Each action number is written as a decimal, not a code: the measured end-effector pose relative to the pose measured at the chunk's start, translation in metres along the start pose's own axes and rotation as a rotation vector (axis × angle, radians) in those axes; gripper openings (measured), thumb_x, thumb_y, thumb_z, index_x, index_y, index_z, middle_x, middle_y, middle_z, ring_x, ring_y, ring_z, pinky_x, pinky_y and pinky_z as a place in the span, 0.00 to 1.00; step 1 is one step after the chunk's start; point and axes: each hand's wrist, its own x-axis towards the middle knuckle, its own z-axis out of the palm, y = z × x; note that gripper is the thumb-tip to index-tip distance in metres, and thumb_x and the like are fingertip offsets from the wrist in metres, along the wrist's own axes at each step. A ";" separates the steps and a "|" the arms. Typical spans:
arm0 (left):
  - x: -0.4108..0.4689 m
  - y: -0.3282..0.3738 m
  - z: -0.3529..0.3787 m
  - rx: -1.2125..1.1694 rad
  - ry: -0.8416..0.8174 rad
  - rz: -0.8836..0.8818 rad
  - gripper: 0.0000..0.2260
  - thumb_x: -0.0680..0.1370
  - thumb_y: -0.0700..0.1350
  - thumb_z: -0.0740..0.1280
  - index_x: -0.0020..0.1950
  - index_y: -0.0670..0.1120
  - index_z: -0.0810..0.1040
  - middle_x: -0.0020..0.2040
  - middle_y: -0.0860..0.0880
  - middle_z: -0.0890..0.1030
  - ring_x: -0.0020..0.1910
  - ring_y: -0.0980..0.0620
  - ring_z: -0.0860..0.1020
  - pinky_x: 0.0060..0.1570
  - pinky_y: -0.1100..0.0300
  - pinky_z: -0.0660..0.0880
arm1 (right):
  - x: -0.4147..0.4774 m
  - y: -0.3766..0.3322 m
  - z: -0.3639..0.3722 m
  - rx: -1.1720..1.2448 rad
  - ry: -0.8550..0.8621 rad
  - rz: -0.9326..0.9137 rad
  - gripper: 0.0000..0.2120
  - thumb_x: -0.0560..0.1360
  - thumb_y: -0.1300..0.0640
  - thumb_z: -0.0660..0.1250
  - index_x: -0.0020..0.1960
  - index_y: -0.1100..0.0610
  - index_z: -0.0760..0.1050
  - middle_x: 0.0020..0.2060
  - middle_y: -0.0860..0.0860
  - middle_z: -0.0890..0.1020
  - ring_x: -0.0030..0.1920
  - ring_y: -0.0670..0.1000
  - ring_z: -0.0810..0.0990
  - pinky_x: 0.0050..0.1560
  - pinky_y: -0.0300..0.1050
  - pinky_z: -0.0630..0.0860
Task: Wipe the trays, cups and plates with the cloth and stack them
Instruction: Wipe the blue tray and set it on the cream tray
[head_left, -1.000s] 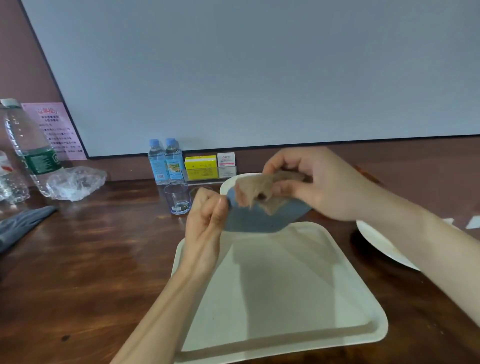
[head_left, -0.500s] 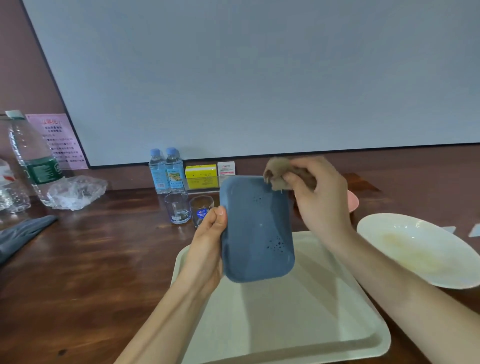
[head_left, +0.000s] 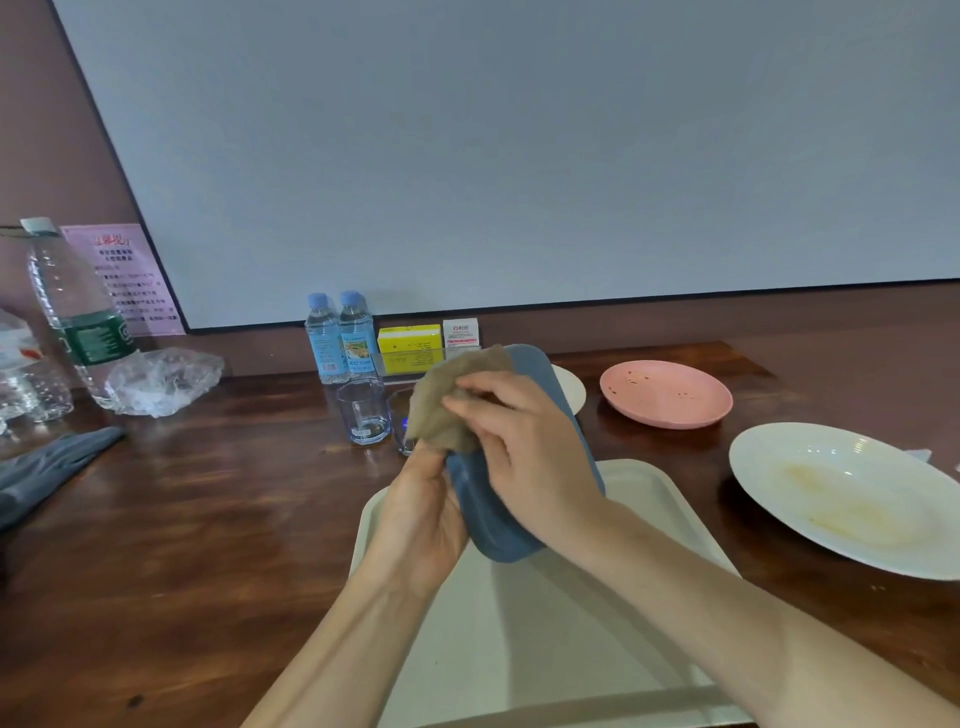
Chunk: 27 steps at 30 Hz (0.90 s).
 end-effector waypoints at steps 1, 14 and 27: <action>0.000 0.000 0.002 0.007 0.006 0.001 0.19 0.88 0.50 0.58 0.71 0.42 0.79 0.65 0.44 0.86 0.63 0.48 0.85 0.67 0.52 0.80 | 0.003 0.010 -0.003 -0.024 0.032 0.031 0.21 0.81 0.54 0.57 0.65 0.53 0.84 0.66 0.49 0.81 0.66 0.53 0.78 0.67 0.43 0.73; -0.004 0.002 -0.003 -0.086 -0.119 -0.036 0.21 0.80 0.54 0.63 0.62 0.45 0.89 0.70 0.44 0.83 0.73 0.45 0.78 0.80 0.46 0.64 | -0.003 -0.013 0.005 0.050 0.068 0.082 0.23 0.82 0.51 0.55 0.70 0.53 0.81 0.69 0.47 0.79 0.70 0.46 0.75 0.71 0.38 0.71; -0.004 0.006 -0.004 -0.039 -0.106 -0.023 0.26 0.80 0.59 0.61 0.67 0.44 0.84 0.67 0.42 0.85 0.63 0.43 0.86 0.64 0.46 0.82 | -0.003 -0.009 0.008 -0.089 0.039 0.091 0.24 0.80 0.50 0.53 0.68 0.52 0.82 0.67 0.48 0.80 0.68 0.50 0.77 0.65 0.46 0.77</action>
